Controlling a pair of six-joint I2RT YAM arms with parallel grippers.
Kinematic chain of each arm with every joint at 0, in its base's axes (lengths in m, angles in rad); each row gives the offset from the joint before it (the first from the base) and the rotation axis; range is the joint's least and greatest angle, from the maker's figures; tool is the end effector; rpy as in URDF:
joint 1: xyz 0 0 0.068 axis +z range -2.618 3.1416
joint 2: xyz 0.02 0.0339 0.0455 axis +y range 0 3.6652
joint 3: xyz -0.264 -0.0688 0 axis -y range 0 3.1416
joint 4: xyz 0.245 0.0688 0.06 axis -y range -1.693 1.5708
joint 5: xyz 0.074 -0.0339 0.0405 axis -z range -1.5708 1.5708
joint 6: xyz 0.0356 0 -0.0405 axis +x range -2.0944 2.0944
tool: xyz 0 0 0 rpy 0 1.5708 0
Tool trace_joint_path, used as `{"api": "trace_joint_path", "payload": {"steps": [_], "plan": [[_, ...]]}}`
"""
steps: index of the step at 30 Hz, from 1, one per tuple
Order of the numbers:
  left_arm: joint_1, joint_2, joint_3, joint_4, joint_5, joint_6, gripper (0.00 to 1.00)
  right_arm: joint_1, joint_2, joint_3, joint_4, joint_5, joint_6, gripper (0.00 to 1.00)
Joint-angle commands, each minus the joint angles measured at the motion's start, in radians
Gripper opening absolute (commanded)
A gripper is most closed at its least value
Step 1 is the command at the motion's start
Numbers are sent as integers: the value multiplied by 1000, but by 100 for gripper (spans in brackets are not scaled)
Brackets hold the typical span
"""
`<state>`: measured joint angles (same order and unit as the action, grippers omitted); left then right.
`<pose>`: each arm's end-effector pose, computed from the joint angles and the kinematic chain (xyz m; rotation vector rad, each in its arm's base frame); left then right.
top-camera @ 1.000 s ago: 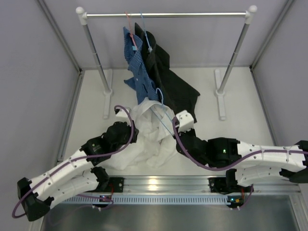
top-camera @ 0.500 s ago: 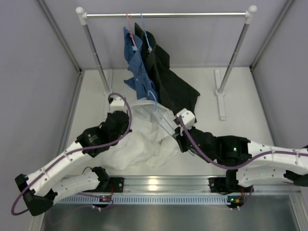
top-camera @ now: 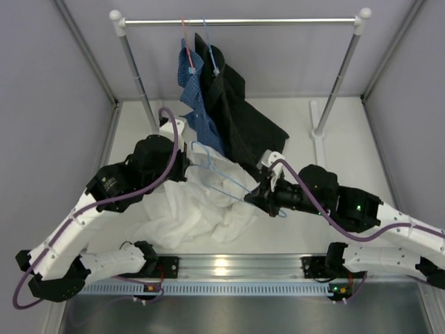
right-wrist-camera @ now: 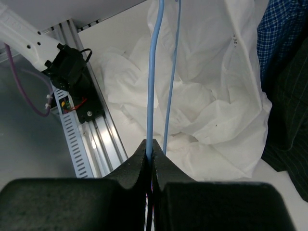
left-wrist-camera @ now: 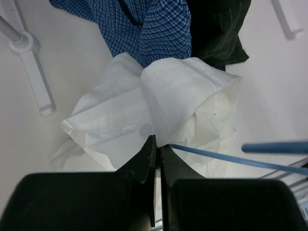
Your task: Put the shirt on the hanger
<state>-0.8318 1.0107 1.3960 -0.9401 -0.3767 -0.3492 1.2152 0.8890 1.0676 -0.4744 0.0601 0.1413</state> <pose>0.1277 -0.1207 0.4284 0.2836 2.0790 -0.3164 0.0678 0.1763 0.3891 -0.9656 1.7074 0.8654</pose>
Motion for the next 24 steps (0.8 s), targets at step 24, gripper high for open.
{"api": "trace_joint_path", "payload": {"steps": [24], "plan": [[2, -123, 212, -143, 318, 340, 0, -529, 392, 366, -132, -1180, -552, 0]]}}
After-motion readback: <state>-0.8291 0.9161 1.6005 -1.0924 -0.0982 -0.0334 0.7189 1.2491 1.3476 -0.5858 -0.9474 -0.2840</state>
